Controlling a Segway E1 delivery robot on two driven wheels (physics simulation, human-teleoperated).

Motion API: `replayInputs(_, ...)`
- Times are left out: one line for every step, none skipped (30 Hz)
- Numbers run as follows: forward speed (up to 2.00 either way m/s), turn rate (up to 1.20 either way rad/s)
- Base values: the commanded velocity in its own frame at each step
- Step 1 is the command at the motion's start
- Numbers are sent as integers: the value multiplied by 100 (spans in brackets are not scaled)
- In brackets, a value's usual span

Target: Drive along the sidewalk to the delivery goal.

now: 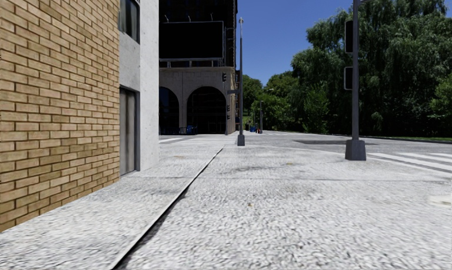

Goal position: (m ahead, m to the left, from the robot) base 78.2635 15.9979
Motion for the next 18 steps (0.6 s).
replayInputs(200, 0)
replayInputs(200, 0)
replayInputs(200, 0)
replayInputs(200, 0)
replayInputs(200, 0)
replayInputs(200, 0)
replayInputs(200, 0)
replayInputs(200, 0)
replayInputs(200, 0)
replayInputs(200, 0)
replayInputs(200, 0)
replayInputs(200, 0)
replayInputs(200, 0)
replayInputs(200, 0)
replayInputs(200, 0)
replayInputs(200, 0)
replayInputs(200, 0)
replayInputs(200, 0)
